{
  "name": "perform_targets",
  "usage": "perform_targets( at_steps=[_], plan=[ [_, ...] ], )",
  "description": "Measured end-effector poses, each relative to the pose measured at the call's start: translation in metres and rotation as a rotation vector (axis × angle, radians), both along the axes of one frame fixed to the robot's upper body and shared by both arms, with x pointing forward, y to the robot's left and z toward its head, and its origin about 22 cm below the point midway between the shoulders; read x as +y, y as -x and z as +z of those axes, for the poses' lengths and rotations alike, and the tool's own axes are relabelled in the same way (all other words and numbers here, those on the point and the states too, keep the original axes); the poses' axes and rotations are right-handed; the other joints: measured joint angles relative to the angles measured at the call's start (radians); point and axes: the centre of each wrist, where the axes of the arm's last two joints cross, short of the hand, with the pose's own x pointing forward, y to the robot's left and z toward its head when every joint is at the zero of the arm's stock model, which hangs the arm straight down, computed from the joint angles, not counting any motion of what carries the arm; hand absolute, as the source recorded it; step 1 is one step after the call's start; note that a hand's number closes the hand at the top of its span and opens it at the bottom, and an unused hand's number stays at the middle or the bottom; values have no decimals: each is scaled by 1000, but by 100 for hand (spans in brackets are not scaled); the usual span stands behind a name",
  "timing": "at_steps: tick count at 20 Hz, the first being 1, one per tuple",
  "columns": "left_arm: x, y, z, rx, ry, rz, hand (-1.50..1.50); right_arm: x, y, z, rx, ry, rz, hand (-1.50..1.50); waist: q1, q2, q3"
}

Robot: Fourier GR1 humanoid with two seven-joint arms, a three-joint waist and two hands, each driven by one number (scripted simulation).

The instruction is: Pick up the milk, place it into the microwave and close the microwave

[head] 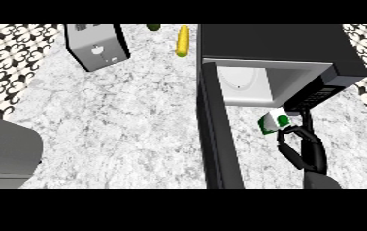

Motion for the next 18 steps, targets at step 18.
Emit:
perform_targets(
  at_steps=[18],
  plan=[
    [2,11,-1,10,23,10,-150,12,-10,1,11,-32,173,150,-15,5,7]
  ],
)
